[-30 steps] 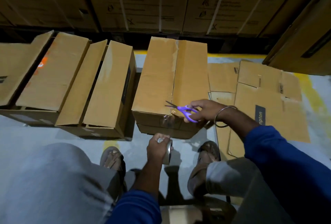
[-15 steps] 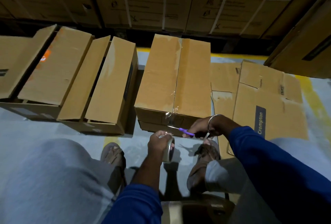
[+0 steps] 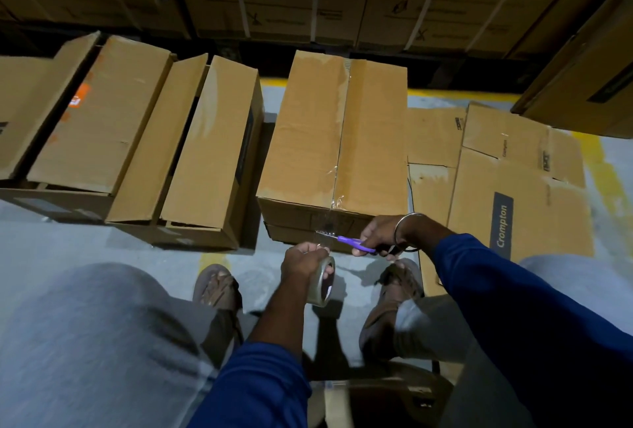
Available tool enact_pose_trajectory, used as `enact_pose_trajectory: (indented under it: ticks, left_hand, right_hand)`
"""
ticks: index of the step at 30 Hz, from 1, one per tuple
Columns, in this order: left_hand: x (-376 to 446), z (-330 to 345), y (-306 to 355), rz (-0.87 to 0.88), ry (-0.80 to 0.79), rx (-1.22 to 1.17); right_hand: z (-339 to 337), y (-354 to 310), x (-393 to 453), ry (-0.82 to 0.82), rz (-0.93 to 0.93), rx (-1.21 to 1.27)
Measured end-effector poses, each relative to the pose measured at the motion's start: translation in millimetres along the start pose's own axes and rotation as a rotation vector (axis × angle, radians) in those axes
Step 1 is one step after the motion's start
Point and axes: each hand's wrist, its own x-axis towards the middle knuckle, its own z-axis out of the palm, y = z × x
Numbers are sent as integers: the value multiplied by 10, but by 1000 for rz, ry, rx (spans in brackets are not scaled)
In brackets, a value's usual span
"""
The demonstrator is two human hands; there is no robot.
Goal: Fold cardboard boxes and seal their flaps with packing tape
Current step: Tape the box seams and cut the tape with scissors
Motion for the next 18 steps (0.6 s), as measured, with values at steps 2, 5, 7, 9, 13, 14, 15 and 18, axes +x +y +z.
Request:
enact_pose_trajectory:
  ticks: [2,5,7,9,13,14,15,18]
  left_hand:
    - [32,-19,-25,-4,7,56]
    - [53,-45,-95,-32,15,172]
    - [19,-56,-143,-64,15,296]
    - [29,-118,-198,-89,-3,493]
    - [70,-440,-60,-51,-115,919]
    - [37,-522,82,-57,-166,992]
    - [-4,-606,253,-52,-198,1027]
    - [-116,-893,875,22,-245,1050]
  right_hand:
    - [8,2,23,13,-4,-4]
    - [45,14,134,27,23,-93]
    - [94,23,213,14,65,-164]
    - [120,38,248,22,105,-259]
    - [112,54,135,-21,163,-425]
    - [106,45,53,-50,157,-434]
    - [101,22,-52,-72,137,-415]
    - [82,-137,-413,-28,-66,-357]
